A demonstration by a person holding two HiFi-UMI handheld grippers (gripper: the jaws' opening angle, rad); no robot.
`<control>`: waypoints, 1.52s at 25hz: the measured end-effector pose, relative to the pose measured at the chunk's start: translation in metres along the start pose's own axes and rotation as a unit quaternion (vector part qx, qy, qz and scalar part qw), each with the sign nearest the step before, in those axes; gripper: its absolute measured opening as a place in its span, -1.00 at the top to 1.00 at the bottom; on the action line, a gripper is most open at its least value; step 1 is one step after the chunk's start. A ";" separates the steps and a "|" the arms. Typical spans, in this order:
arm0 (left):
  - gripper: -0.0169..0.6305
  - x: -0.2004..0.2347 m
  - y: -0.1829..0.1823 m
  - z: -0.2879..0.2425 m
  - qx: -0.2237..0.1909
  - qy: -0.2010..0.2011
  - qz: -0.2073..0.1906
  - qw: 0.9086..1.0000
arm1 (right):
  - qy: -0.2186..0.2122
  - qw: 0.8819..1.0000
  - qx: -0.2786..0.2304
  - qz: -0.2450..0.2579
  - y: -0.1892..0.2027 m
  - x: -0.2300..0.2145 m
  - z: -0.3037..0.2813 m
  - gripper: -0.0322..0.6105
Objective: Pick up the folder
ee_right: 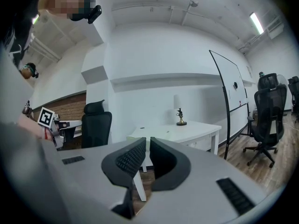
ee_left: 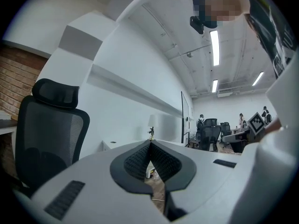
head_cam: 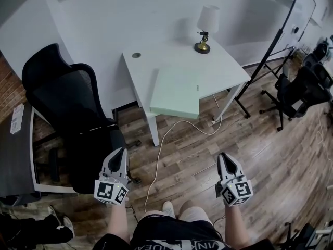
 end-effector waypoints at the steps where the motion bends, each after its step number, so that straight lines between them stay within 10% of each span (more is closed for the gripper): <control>1: 0.91 -0.001 0.001 -0.002 0.000 0.002 0.001 1.000 | -0.003 1.000 0.003 0.001 0.001 -0.001 -0.002 0.78; 38: 0.91 -0.059 0.089 -0.179 0.058 -0.021 0.043 0.997 | -0.151 0.984 0.097 -0.008 0.057 -0.081 -0.165 0.78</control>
Point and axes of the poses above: the fingertips, and each gripper's own axes: z backward along the fingers, x to its left, y out of its underside, the point moved 5 cm from there along z, backward along the fingers, and after that the axes turned 10 degrees about z, right-handed, at the moved point
